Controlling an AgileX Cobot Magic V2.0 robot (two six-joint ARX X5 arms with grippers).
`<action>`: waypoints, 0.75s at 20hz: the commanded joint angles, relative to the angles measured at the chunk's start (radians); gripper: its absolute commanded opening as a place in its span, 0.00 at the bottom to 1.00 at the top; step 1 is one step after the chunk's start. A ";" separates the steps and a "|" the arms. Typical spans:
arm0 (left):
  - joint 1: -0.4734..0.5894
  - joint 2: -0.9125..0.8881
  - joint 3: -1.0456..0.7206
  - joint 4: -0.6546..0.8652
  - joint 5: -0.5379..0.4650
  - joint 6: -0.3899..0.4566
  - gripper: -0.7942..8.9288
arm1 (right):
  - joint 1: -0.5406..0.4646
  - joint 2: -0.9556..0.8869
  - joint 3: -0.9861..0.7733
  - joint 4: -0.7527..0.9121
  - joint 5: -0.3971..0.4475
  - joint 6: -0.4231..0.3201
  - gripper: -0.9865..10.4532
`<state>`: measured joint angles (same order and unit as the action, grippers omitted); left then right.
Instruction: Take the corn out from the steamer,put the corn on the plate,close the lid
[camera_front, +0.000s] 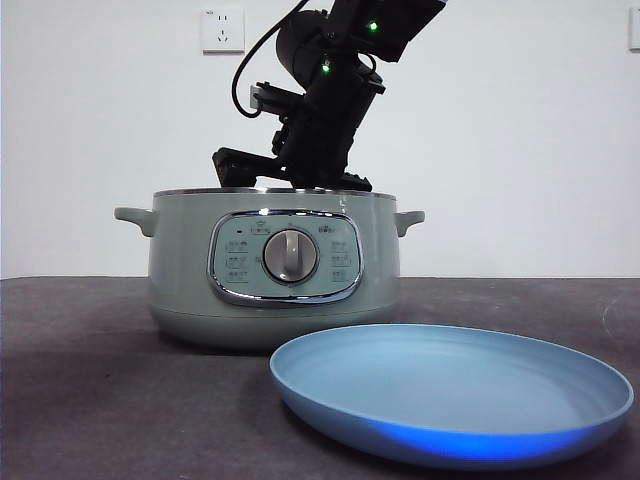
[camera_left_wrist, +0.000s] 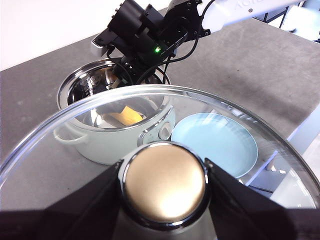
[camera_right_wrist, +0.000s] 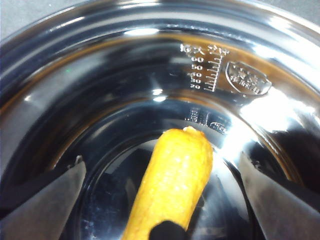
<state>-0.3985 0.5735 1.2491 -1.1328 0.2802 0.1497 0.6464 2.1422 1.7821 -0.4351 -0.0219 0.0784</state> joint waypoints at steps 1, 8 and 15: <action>0.001 -0.008 0.007 0.046 0.009 0.009 0.08 | 0.004 0.026 0.002 0.005 0.020 -0.007 0.58; 0.001 -0.008 0.007 0.046 0.009 0.009 0.08 | 0.005 0.058 0.002 -0.016 0.024 0.000 0.53; 0.001 -0.008 0.007 0.042 0.009 0.008 0.08 | 0.004 0.060 0.002 -0.019 -0.032 0.003 0.13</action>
<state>-0.3981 0.5735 1.2491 -1.1332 0.2802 0.1497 0.6479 2.1792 1.7821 -0.4561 -0.0525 0.0788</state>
